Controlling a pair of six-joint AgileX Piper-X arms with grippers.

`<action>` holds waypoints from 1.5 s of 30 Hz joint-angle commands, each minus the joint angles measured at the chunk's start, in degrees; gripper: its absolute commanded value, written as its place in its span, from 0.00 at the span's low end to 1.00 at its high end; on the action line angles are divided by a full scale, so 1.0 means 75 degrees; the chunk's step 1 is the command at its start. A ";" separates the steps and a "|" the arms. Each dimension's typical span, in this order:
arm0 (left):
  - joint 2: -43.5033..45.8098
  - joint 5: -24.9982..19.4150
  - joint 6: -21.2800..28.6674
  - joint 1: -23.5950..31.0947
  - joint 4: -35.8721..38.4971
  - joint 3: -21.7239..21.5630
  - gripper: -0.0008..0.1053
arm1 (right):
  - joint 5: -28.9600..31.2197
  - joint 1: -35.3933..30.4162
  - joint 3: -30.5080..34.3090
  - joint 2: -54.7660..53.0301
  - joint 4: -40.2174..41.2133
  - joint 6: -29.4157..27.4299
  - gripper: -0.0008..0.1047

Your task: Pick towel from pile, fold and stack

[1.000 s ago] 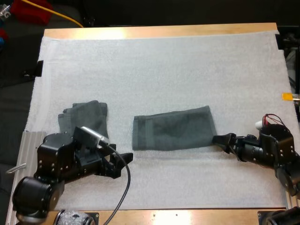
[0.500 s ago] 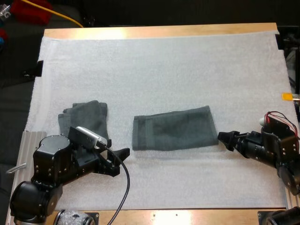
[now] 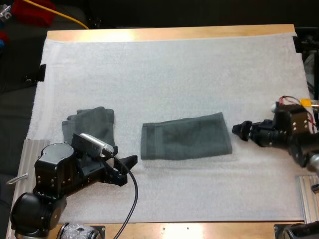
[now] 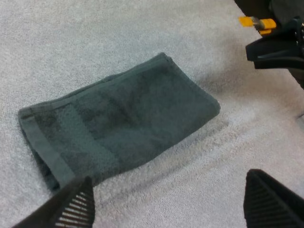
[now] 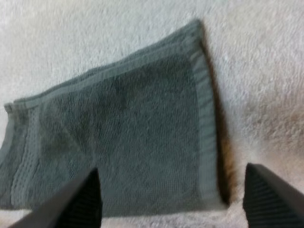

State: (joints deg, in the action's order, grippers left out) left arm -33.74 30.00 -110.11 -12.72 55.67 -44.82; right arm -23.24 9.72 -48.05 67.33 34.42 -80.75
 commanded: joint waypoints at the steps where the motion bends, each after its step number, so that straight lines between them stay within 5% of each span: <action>1: 0.0030 0.0082 -0.0070 -0.0033 -0.0043 -0.0052 0.61 | -0.0463 -0.0197 -0.0065 0.0133 0.0013 -0.0245 0.59; 9: 0.0030 0.0081 -0.0070 -0.0033 -0.0043 -0.0052 0.61 | -0.1565 -0.0907 -0.0063 0.1279 -0.0221 -0.1209 0.59; 13: 0.0030 0.0081 -0.0070 -0.0033 -0.0043 -0.0052 0.61 | -0.2757 -0.0906 -0.0063 0.2372 -0.0985 -0.1085 0.59; 17: 0.0030 0.0081 -0.0070 -0.0033 -0.0035 -0.0052 0.61 | -0.3054 -0.0906 -0.0063 0.3064 -0.1205 -0.1030 0.59; 30: 0.0030 0.0081 -0.0070 -0.0033 -0.0035 -0.0052 0.61 | -0.3064 -0.0808 -0.0063 0.3677 -0.1821 -0.0014 0.59; 38: 0.0030 0.0081 -0.0070 -0.0033 -0.0035 -0.0052 0.61 | -0.2244 0.0082 -0.0063 0.3728 -0.1906 0.0347 0.59; 45: 0.0030 0.0262 -0.0070 -0.0033 -0.0035 -0.0052 0.61 | -0.2515 0.0566 -0.0063 0.4142 -0.1924 0.0857 0.59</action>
State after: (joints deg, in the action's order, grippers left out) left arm -33.74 31.54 -110.33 -12.72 55.67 -44.82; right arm -41.88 12.64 -49.68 96.07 17.73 -74.56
